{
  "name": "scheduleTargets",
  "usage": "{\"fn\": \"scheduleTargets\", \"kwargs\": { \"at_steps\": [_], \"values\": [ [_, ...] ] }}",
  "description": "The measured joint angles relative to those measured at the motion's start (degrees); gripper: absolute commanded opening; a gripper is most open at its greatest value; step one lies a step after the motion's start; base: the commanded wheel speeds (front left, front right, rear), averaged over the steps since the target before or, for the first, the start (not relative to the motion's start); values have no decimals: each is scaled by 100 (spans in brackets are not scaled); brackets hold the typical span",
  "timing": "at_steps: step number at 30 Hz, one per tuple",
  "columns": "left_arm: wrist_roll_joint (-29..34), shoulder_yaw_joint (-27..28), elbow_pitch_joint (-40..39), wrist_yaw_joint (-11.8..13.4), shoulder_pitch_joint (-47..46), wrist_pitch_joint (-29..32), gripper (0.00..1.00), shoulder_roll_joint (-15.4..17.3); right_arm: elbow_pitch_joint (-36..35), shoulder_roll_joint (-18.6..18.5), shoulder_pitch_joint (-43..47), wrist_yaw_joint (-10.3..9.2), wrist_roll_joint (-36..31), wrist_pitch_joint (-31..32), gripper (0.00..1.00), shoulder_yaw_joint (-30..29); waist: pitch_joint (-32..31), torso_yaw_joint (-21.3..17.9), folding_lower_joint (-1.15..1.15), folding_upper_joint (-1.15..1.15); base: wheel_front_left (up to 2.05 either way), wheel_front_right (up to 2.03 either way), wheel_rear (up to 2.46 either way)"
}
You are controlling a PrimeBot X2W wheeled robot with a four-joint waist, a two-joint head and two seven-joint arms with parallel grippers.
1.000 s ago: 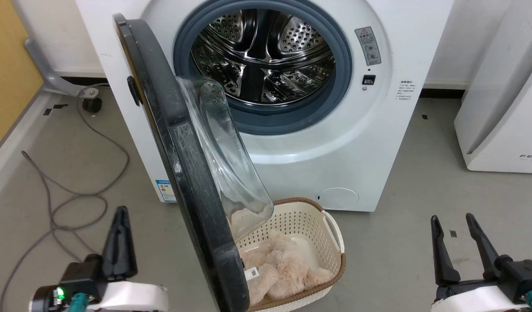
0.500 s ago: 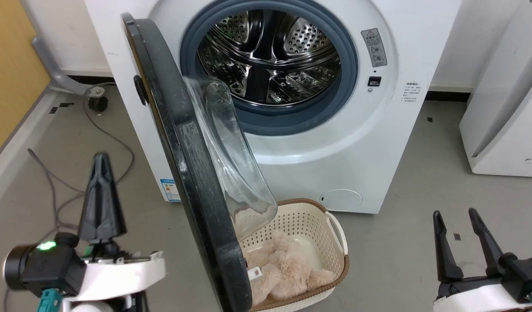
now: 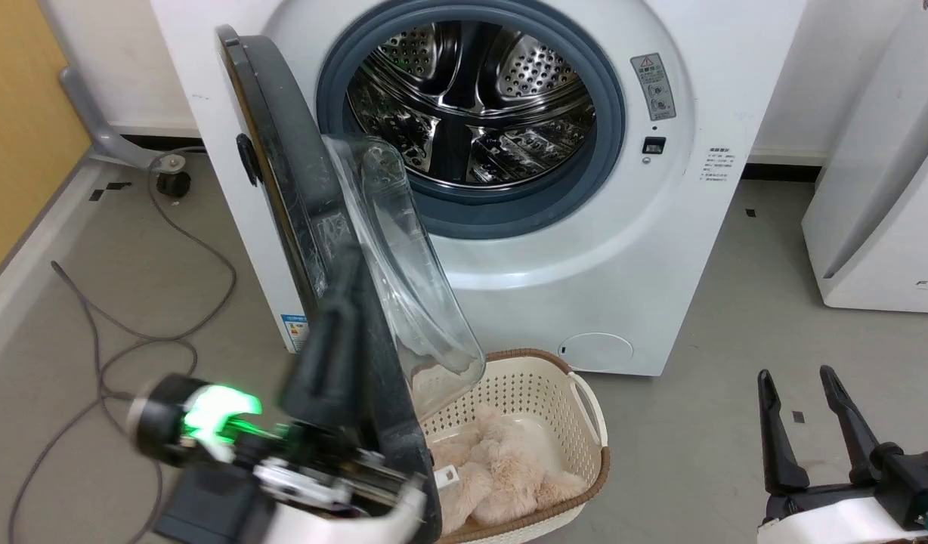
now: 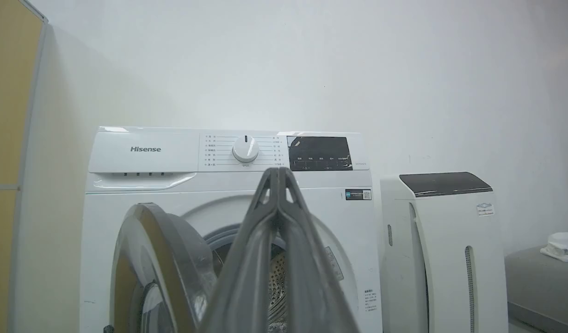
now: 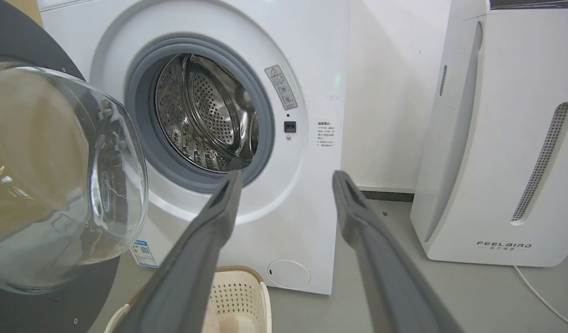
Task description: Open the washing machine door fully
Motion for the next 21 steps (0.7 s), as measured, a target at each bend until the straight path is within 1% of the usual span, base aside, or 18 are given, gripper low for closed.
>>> {"fn": "scheduleTargets", "kwargs": {
  "at_steps": [5,11,16,21],
  "values": [
    [-36,-754,-16,-14,1,0,0,-2,11,0,1,0,-16,0,100,-8,-9,35,0,0,0,0,0],
    [-55,-1473,132,-136,10,0,0,-3,51,0,2,0,-19,0,100,-7,-6,79,0,0,0,0,0],
    [-52,-1847,352,-203,66,0,0,-3,74,0,3,0,-19,0,100,-7,-1,111,0,0,0,0,0],
    [-5,-2081,659,-332,233,0,0,-3,98,0,3,0,-20,0,100,-18,32,162,0,0,0,0,0]
  ]
}}
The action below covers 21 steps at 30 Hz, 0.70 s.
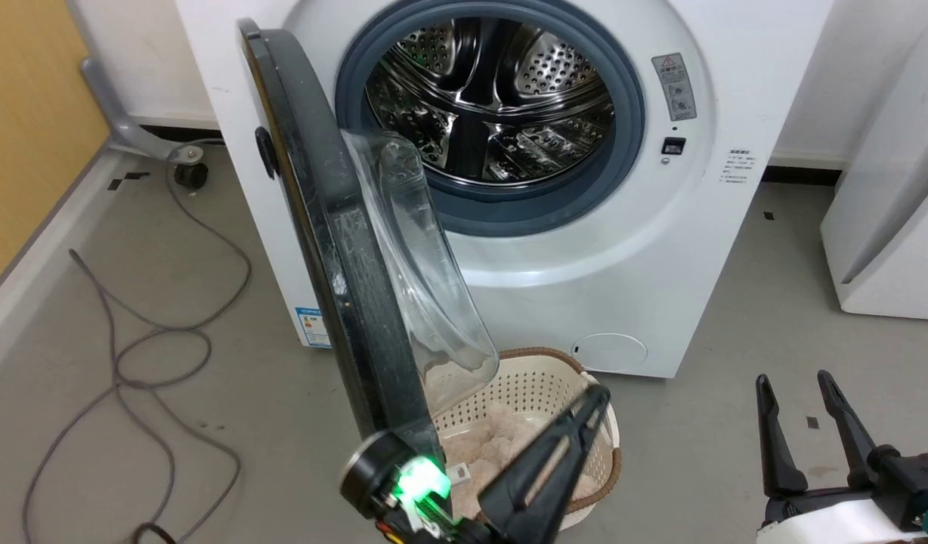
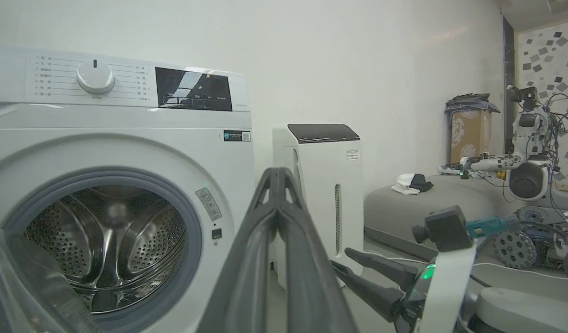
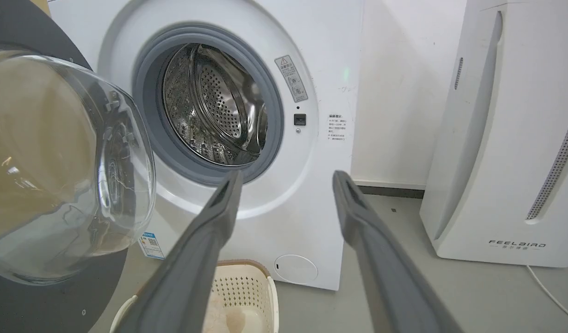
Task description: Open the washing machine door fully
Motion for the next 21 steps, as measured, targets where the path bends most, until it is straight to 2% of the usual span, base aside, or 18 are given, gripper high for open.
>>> {"fn": "scheduleTargets", "kwargs": {
  "at_steps": [5,11,21],
  "values": [
    [63,-59,243,-26,202,0,0,4,13,0,0,0,-4,0,100,-10,46,62,0,0,0,0,0],
    [62,140,534,12,573,0,0,8,55,1,0,0,-8,0,100,-23,115,201,0,0,0,0,0],
    [-47,761,1388,63,630,0,0,10,96,1,-12,0,-67,0,100,-7,231,349,0,0,0,0,0]
  ]
}}
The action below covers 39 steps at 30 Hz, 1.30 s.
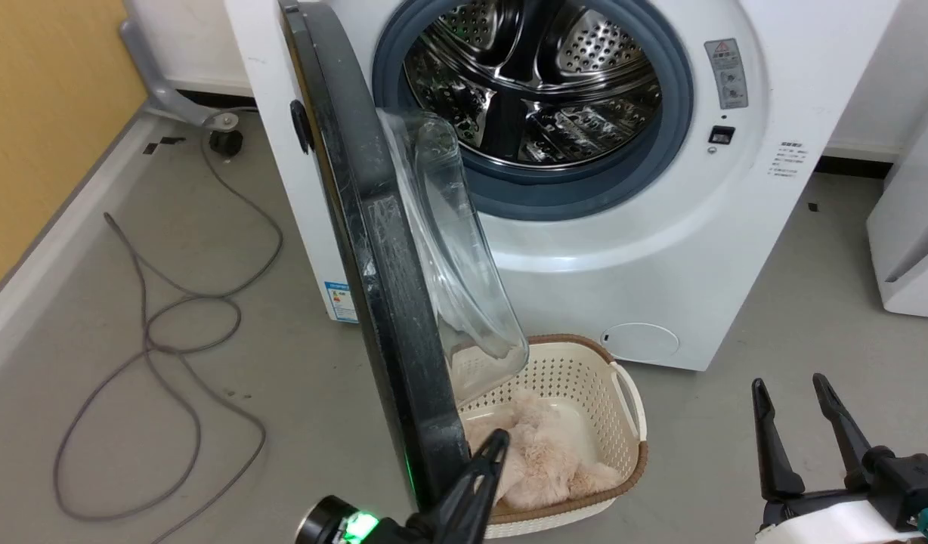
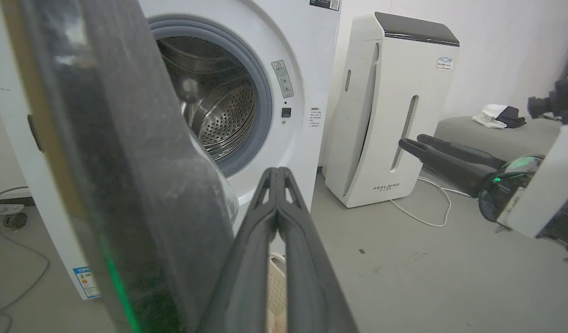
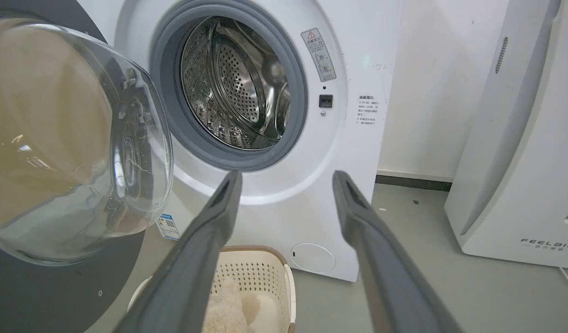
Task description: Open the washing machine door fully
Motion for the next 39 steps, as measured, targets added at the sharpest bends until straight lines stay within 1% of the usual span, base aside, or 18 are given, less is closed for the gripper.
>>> {"fn": "scheduleTargets", "kwargs": {
  "at_steps": [11,27,33,39],
  "values": [
    [0,137,109,-11,15,0,0,-18,77,0,-1,0,7,0,100,-20,26,323,0,0,0,0,0],
    [11,383,5,31,224,-5,0,-19,129,1,5,1,12,0,100,0,26,1183,0,0,0,0,0],
    [15,733,42,73,225,-5,0,-18,144,1,4,1,9,0,100,-4,57,1447,0,0,0,0,0],
    [-47,1463,63,214,194,-5,0,27,151,1,0,1,-30,0,100,20,126,1585,0,0,0,0,0]
  ]
}}
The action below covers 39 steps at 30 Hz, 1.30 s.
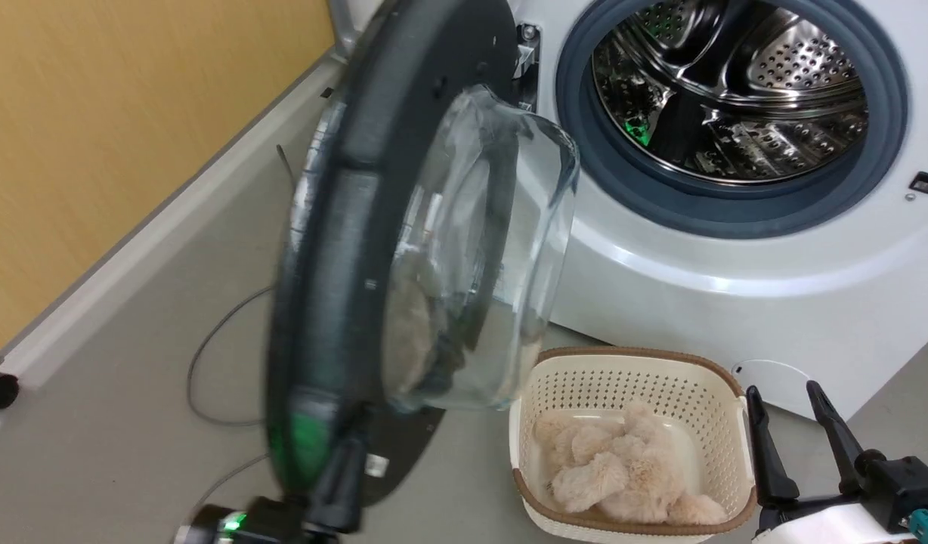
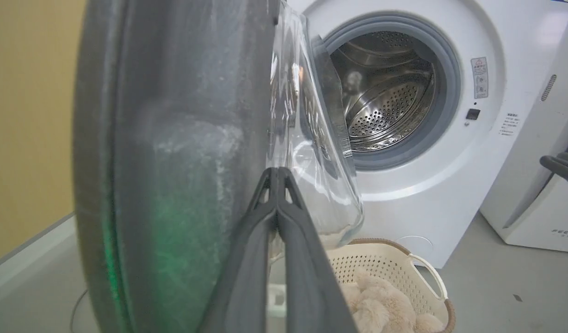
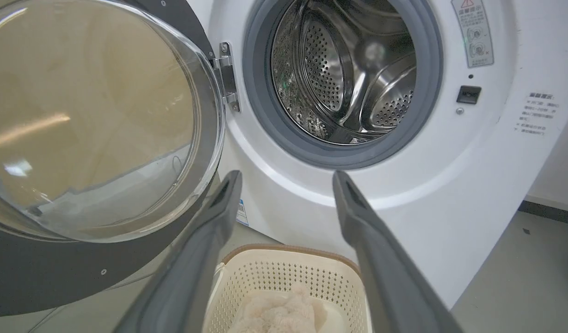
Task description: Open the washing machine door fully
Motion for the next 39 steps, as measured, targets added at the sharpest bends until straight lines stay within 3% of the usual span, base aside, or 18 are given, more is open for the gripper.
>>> {"fn": "scheduleTargets", "kwargs": {
  "at_steps": [24,33,39],
  "values": [
    [-503,2540,1449,64,-1560,1,0,441,-1,1,-358,0,-423,0,100,2,767,-274,0,0,0,0,0],
    [-515,3236,2274,65,-2355,0,0,854,-9,1,-579,0,-577,0,100,-11,1082,-477,0,0,0,0,0],
    [-568,3568,3053,-46,-2909,1,0,1298,-8,1,-689,0,-617,0,100,-38,1234,-591,0,0,0,0,0]
  ]
}}
